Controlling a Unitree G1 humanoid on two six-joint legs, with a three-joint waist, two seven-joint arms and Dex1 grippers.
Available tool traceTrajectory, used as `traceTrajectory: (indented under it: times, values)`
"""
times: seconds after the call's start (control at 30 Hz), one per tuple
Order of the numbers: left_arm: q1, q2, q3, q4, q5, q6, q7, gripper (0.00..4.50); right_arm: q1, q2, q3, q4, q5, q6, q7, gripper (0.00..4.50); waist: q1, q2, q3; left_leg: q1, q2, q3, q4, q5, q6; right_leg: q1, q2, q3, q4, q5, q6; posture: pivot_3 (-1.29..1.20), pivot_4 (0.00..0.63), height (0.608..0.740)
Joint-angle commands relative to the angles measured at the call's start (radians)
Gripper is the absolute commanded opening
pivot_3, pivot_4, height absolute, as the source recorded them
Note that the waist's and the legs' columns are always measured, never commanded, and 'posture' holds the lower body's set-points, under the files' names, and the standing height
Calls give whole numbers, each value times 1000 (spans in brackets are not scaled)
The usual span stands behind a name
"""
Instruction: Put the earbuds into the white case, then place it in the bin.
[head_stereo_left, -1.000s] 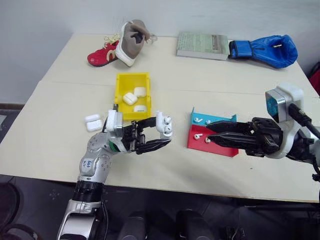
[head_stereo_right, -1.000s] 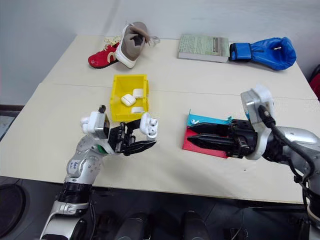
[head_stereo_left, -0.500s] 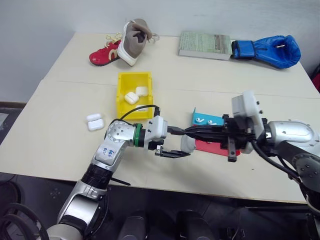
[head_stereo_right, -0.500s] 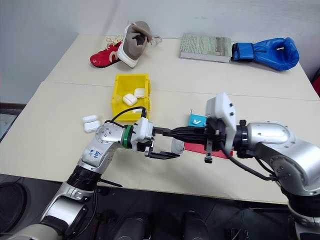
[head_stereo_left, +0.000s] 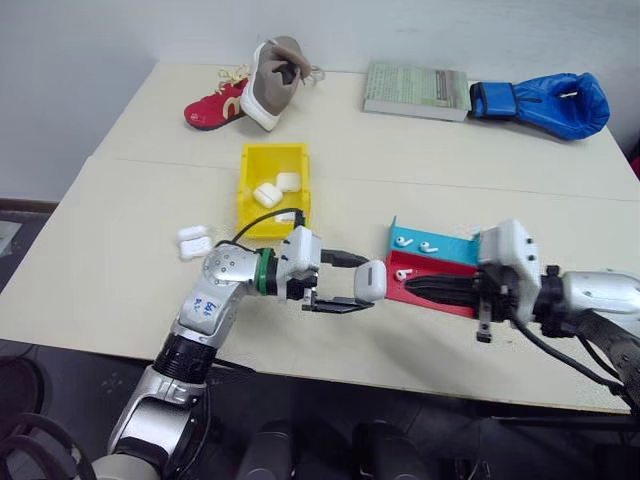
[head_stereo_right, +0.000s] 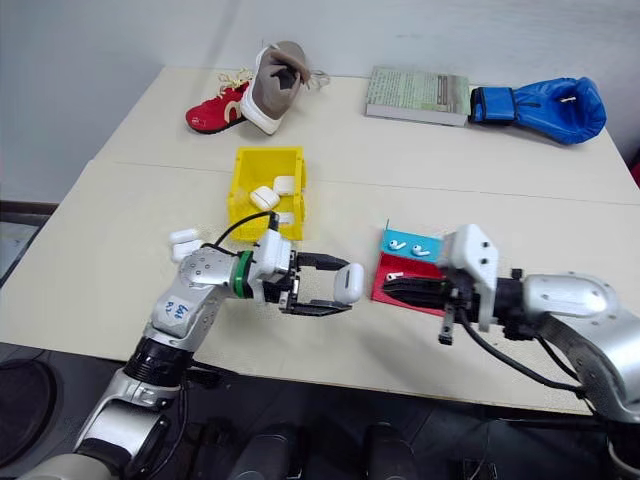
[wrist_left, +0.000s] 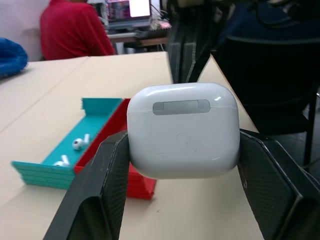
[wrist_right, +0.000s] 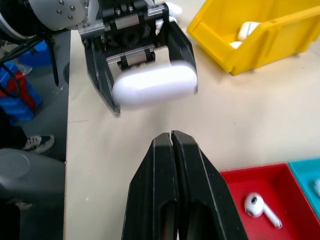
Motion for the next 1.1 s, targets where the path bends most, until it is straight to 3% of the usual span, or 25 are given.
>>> traceTrajectory:
  times: [0.03,0.17,0.27,0.43,0.63,0.73,0.97,1.0,1.1]
  values:
    - [42,24,68,-70,-63,46,37,2770,102,62,-150,-83,47,-43,-41,37,-2,0,0,0,0,0,0,0,0,0,0,0,0,0,0,0,150,740]
    - [77,51,183,-112,-108,157,170,2770,287,210,-278,-161,23,-111,-156,37,-1,0,0,1,1,-1,0,0,-1,1,1,0,1,0,0,0,150,740]
    - [38,41,280,-86,-109,181,320,2770,394,333,-313,-196,-69,-303,-145,599,0,0,0,1,1,-1,0,1,-1,1,1,1,2,0,0,0,150,740]
    - [-85,52,316,65,-11,118,459,2770,354,417,-288,-160,-231,-510,-216,2297,-3,0,0,3,-2,2,1,2,-1,1,0,4,3,1,1,0,150,740]
    - [-274,52,311,402,148,-5,658,2770,364,431,-251,-92,-219,-638,-146,4332,-1,-1,0,5,-2,3,-2,2,-2,-1,2,4,5,1,1,0,150,740]
    - [-318,53,307,501,178,-30,694,2770,366,418,-253,-73,-197,-639,-137,4451,-2,-1,0,5,-3,3,-2,2,-2,-1,1,4,6,1,1,0,150,740]
    - [-349,57,276,588,157,-8,546,2770,378,412,-246,-42,-204,-668,-123,4451,-2,-1,0,5,-3,3,-1,2,-2,-1,1,3,7,1,1,0,150,740]
    - [-353,66,273,587,168,3,552,3492,379,410,-243,-39,-204,-669,-118,4500,-2,-1,0,4,-2,3,-1,2,-2,-1,1,3,6,1,1,0,150,740]
    - [-331,99,282,519,172,12,545,4419,383,395,-248,-20,-203,-683,-93,4500,-3,-1,0,5,-3,3,-1,2,-2,-1,1,3,7,1,1,0,150,740]
